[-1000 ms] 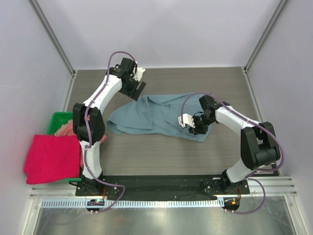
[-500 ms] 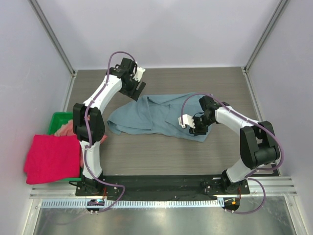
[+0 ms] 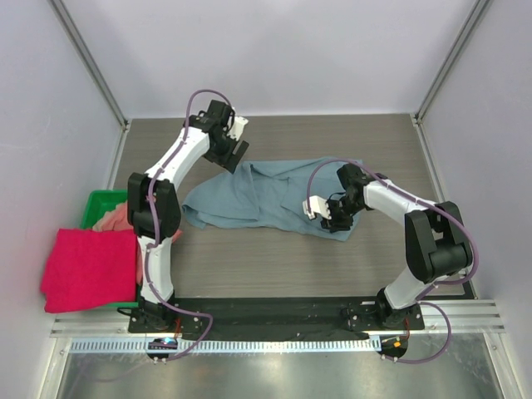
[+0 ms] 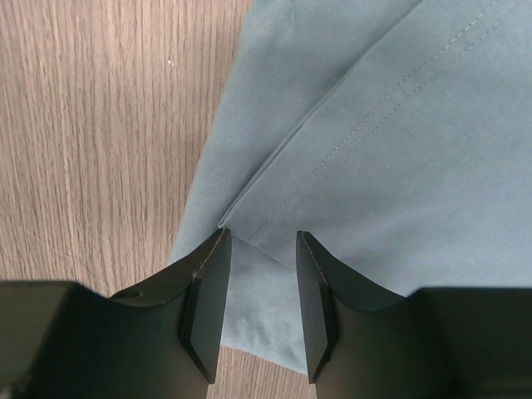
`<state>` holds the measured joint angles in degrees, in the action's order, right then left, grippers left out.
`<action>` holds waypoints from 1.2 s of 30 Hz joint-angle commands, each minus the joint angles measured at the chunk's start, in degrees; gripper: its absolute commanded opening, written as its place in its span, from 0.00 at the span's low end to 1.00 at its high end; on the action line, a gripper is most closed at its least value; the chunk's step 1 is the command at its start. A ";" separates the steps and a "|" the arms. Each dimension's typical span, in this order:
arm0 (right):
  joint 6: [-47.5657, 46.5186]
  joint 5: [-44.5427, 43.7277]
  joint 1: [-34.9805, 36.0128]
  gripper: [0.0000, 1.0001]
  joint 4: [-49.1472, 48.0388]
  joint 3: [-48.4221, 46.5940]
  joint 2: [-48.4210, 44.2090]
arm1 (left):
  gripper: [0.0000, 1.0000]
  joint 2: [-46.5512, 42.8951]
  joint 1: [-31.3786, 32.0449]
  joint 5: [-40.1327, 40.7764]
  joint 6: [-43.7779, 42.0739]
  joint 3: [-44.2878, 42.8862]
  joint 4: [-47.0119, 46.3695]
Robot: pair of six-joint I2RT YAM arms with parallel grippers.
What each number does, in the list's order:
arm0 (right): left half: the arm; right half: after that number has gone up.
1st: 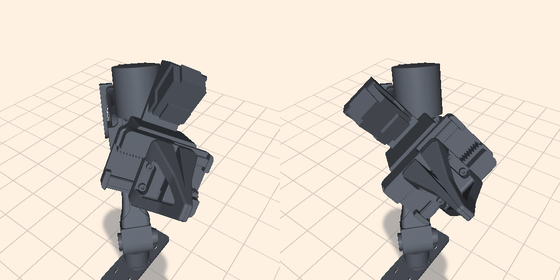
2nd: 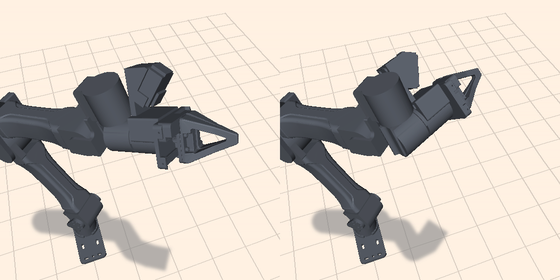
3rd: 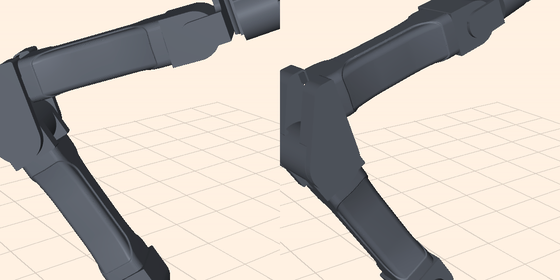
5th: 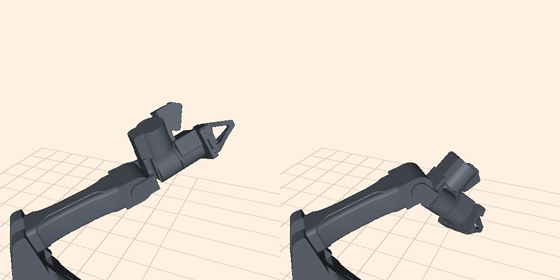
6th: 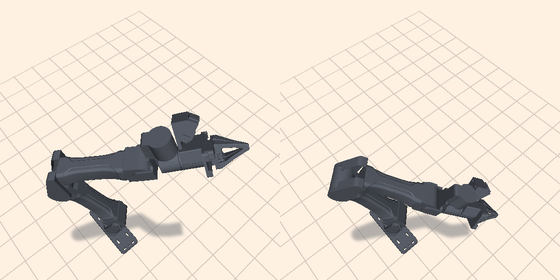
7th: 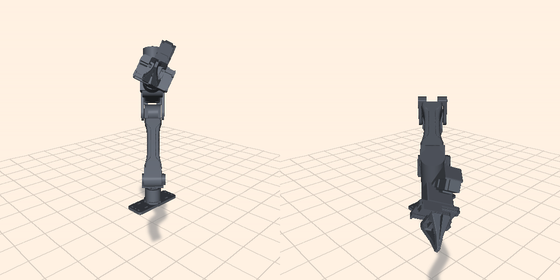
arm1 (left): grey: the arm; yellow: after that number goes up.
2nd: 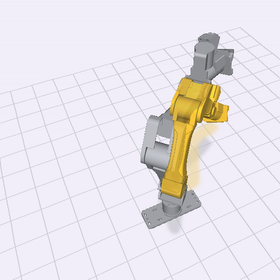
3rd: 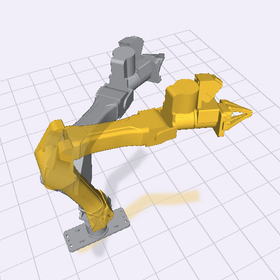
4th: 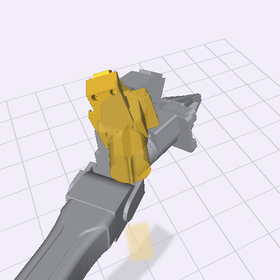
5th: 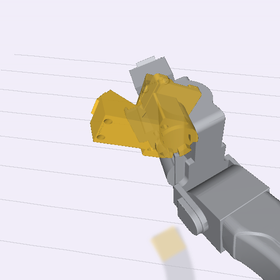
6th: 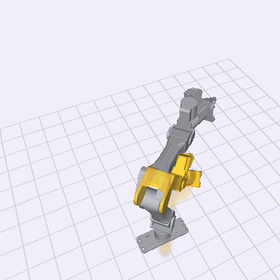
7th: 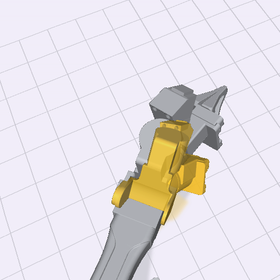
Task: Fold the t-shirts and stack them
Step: Flatten the tshirt out
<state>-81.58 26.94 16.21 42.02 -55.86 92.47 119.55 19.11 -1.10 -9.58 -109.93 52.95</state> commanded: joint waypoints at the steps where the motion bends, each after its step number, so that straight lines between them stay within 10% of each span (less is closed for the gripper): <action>1: -1.39 1.36 0.40 0.43 -0.10 -0.13 0.00 | 0.79 0.33 -0.22 -0.13 -0.08 -2.48 -0.74; 36: 1.07 -1.89 2.43 0.41 -6.25 -0.04 -0.27 | 0.79 1.13 0.57 -0.21 0.62 -3.19 -1.44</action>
<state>-81.03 25.36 18.28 37.91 -53.47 92.66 120.90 19.38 -1.10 -9.37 -110.63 52.93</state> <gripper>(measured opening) 0.417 0.785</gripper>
